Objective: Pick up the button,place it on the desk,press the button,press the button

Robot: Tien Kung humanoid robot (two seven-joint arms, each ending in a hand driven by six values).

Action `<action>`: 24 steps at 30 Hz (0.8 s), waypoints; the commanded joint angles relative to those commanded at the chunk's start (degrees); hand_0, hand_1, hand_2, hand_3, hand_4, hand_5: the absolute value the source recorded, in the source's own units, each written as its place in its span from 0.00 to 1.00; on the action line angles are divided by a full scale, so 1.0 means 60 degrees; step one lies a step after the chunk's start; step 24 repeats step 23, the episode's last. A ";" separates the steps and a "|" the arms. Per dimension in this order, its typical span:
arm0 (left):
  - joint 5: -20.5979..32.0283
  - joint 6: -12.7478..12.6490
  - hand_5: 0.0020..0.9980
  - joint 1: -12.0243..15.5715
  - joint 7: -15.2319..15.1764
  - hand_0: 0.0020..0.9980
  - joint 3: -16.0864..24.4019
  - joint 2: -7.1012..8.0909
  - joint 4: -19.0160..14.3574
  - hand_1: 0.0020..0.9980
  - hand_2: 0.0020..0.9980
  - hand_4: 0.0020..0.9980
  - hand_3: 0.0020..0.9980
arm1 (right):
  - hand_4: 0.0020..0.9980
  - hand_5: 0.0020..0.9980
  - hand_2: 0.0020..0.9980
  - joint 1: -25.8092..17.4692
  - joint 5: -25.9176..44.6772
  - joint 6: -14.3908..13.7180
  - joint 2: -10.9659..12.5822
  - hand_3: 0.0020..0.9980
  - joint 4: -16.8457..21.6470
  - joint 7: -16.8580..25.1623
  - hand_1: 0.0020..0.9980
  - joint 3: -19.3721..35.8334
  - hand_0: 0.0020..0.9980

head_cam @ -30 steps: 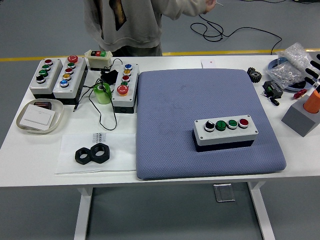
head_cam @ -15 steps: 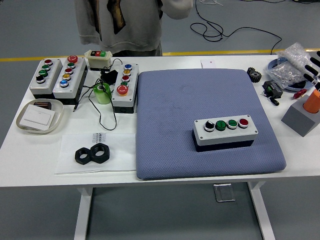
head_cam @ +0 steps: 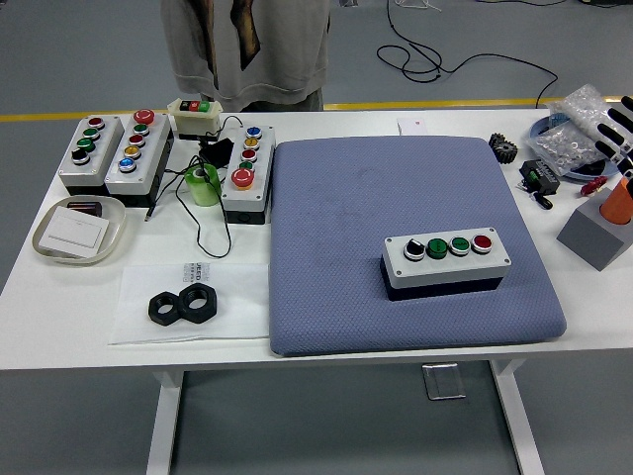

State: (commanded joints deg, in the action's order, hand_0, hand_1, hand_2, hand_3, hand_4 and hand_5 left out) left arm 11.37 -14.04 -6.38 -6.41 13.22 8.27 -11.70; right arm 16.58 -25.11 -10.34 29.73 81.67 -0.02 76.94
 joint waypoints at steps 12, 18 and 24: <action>-0.0081 0.0010 1.00 -0.0031 0.0012 0.74 0.0062 -0.0002 0.0013 0.83 0.88 0.64 0.83 | 0.48 0.86 0.82 0.0103 -0.0113 -0.0051 -0.0015 0.79 0.0036 -0.0061 0.81 0.0157 0.91; -0.0249 0.0007 1.00 -0.0053 0.0067 0.74 0.0176 0.0007 0.0016 0.83 0.88 0.64 0.83 | 0.48 0.85 0.81 0.0056 -0.0141 -0.0105 0.0010 0.78 0.0065 -0.0106 0.81 0.0206 0.90; -0.0302 -0.0012 1.00 -0.0014 0.0080 0.74 0.0218 0.0004 0.0018 0.83 0.88 0.64 0.83 | 0.48 0.85 0.81 0.0005 -0.0136 -0.0162 0.0033 0.78 0.0072 -0.0122 0.81 0.0221 0.90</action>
